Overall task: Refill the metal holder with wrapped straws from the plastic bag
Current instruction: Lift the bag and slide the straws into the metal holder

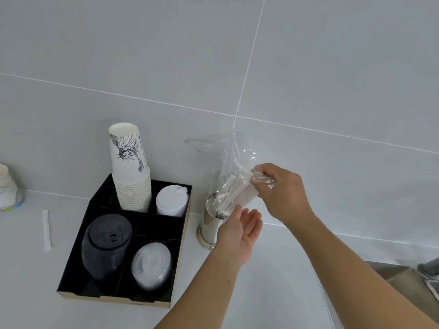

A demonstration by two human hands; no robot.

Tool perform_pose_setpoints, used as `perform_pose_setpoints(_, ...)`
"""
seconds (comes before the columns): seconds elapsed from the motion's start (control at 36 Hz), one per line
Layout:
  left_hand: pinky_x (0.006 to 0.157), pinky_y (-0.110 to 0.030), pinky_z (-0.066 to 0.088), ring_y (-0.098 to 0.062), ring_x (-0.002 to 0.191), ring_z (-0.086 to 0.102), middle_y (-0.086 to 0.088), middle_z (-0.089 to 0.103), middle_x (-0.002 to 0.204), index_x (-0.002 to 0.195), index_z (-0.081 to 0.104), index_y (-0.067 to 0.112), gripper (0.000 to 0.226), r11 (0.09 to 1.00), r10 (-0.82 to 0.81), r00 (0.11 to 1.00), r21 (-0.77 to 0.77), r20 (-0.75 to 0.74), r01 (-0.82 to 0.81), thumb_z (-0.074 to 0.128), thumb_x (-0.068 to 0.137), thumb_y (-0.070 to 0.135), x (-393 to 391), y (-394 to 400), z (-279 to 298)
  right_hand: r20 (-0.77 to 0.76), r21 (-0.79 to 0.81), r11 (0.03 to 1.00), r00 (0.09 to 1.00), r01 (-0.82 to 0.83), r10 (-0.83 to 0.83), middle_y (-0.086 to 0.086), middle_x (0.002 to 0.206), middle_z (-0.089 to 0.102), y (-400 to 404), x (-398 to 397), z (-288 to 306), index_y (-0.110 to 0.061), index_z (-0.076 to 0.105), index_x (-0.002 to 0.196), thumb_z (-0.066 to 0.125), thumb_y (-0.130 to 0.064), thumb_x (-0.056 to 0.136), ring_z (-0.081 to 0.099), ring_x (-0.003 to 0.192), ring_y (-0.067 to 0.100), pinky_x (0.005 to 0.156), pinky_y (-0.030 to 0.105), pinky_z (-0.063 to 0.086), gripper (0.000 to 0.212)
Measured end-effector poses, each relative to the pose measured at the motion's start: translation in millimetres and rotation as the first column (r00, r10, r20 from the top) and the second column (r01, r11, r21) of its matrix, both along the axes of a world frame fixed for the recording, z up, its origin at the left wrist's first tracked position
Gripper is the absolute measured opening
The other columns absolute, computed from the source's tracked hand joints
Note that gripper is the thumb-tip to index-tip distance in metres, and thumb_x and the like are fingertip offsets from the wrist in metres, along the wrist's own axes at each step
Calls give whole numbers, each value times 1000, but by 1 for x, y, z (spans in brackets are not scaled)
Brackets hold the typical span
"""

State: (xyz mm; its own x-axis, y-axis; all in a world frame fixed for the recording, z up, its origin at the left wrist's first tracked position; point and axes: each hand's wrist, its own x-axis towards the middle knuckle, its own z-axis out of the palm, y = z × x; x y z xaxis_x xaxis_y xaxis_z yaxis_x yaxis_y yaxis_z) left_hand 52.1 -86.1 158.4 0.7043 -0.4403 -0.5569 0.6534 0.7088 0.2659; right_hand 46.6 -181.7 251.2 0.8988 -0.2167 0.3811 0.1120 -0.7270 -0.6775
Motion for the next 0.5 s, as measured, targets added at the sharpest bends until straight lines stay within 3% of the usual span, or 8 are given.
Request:
perform_pose_setpoints(0.06,54,-29,60,-22,69,76,-14,78,78,102,62,-4,30,1000,1,1000,1,1,-1,59,97,25,3,1,0,-56,16,1000,998,-27,28,-15,84,71,-2,1,4,-25,73,103,67,-23,90,69,72,12,74,41,58,14)
perform_pose_setpoints(0.14,53,-28,59,-21,69,76,-14,78,78,100,64,-4,27,1000,17,1000,-25,2,-16,58,98,22,4,1,3,-81,-57,997,995,-61,56,-29,93,63,-6,1,15,-26,70,118,59,-34,94,61,74,-8,78,12,50,27)
perform_pose_setpoints(0.17,53,-29,59,-21,69,76,-14,78,78,100,64,-4,26,999,22,1000,-35,4,-22,58,98,22,4,0,5,-70,-101,992,995,-75,68,-28,100,62,-8,1,20,-24,70,119,57,-34,96,59,77,-8,77,2,43,28)
perform_pose_setpoints(0.22,54,-29,60,-21,72,76,-14,78,82,101,64,-4,26,998,35,999,-59,16,-34,58,98,21,4,-2,8,-51,-148,986,996,-82,75,-21,106,61,-9,2,28,-22,71,118,55,-31,98,57,83,-8,75,-4,34,28)
perform_pose_setpoints(0.31,56,-30,60,-22,75,76,-15,78,84,102,64,-4,28,995,49,998,-85,37,-46,59,97,23,4,-6,13,-49,-100,994,998,-43,39,-16,99,63,-12,4,42,-24,73,114,56,-29,97,56,86,-8,72,-2,34,24)
perform_pose_setpoints(0.39,57,-31,61,-24,77,76,-17,78,87,106,62,-5,34,995,47,998,-94,29,-44,63,95,27,2,-7,15,-64,-6,1000,998,-24,23,-17,90,65,-11,6,53,-25,76,101,63,-26,93,60,82,4,70,13,41,15)
perform_pose_setpoints(0.5,58,-33,61,-25,78,76,-19,73,102,111,60,-6,38,994,44,999,-100,-1,-44,63,94,28,1,-3,10,13,181,984,1000,0,-2,-27,57,63,-14,8,63,-27,76,85,70,-22,88,52,47,-1,52,19,44,8)
